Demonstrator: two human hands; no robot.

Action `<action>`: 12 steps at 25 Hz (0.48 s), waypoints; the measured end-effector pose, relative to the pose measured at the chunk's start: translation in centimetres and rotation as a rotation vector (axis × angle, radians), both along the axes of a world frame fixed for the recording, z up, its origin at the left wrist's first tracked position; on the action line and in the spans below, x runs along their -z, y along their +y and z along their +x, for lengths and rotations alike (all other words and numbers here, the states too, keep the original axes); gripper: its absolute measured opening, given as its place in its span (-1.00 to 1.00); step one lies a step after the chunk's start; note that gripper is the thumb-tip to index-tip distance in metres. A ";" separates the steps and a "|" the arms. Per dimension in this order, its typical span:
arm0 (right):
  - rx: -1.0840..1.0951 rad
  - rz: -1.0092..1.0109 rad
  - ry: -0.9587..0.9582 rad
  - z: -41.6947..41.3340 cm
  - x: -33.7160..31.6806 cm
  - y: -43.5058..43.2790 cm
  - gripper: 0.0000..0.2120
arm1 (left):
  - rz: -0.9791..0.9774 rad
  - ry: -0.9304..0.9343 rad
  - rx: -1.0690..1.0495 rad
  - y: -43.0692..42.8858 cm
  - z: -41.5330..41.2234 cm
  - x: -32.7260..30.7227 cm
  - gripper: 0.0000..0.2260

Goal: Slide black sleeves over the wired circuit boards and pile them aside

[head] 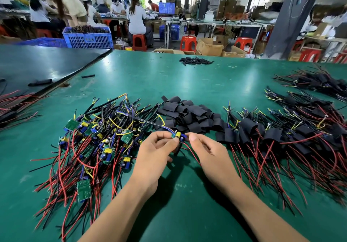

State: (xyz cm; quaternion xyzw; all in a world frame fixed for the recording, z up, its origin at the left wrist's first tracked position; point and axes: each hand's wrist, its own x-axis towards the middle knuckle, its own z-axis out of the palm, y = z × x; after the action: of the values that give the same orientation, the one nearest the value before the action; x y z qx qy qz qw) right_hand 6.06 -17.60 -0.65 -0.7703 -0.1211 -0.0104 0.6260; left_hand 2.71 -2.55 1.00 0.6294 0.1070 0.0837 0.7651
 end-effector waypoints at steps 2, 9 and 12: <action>0.111 -0.035 -0.041 0.2 0.0 -0.2 -0.75 | -0.024 0.003 -0.047 0.3 0.1 0.0 -0.89; 0.422 0.042 -0.043 1.6 0.4 -1.2 -0.63 | -0.019 0.013 -0.106 1.0 0.4 0.1 -0.84; 0.461 -0.014 -0.055 2.0 0.7 -1.4 -0.58 | -0.026 0.030 -0.118 1.2 0.5 0.1 -0.81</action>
State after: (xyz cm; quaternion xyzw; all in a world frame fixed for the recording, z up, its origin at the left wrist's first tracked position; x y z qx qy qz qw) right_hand 8.01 -18.99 -1.37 -0.7812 0.0407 -0.1734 0.5983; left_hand 3.23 -1.32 0.93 0.6131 0.1563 0.1179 0.7654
